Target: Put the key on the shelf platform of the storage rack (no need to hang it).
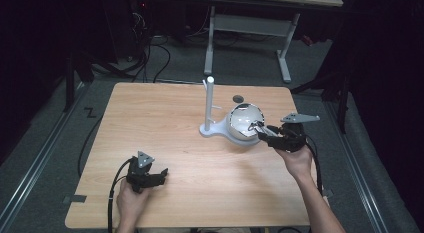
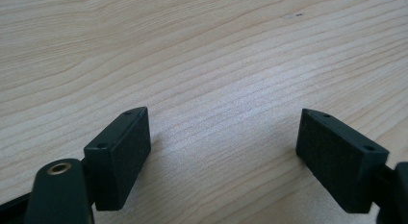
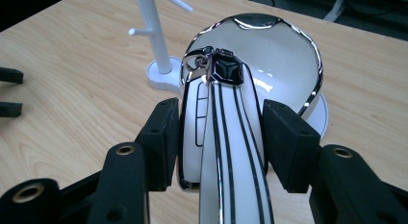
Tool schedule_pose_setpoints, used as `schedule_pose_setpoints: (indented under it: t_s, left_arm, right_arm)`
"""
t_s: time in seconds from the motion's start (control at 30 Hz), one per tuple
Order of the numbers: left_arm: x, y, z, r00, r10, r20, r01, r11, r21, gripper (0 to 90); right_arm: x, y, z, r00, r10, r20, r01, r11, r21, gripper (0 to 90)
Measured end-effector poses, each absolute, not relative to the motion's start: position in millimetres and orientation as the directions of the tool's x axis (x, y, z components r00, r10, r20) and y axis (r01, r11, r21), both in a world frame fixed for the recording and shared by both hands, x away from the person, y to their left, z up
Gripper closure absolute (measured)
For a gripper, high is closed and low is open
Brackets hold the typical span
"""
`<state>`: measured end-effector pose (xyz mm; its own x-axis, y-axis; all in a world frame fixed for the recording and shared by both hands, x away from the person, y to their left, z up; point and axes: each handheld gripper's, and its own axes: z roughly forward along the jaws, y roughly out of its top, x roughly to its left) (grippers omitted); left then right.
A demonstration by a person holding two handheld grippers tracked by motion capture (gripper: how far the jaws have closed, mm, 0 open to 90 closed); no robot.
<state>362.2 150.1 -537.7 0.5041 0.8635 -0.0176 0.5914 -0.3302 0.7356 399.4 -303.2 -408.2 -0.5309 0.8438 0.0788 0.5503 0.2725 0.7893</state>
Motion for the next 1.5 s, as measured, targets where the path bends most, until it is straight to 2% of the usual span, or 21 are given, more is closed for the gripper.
schedule_pose_setpoints:
  t_s: [0.2, 0.6, 1.1, 1.5]
  left_arm:
    - [362, 150, -538, 0.504, 0.863, -0.018, 0.591, -0.330, 0.736, 19.9]
    - [362, 150, -538, 0.504, 0.863, -0.017, 0.591, -0.330, 0.736, 19.9]
    - [362, 150, -538, 0.504, 0.863, -0.018, 0.591, -0.330, 0.736, 19.9]
    - [362, 150, -538, 0.504, 0.863, -0.017, 0.591, -0.331, 0.735, 19.8]
  right_arm:
    - [417, -292, -411, -0.529, 0.848, 0.028, 0.557, 0.322, 0.765, 49.9]
    - [442, -293, -430, -0.483, 0.871, 0.089, 0.623, 0.270, 0.734, 49.8]
    - [474, -265, -434, -0.498, 0.866, 0.045, 0.637, 0.330, 0.696, 49.8]
    - [489, -259, -445, -0.480, 0.877, 0.024, 0.666, 0.346, 0.661, 49.5]
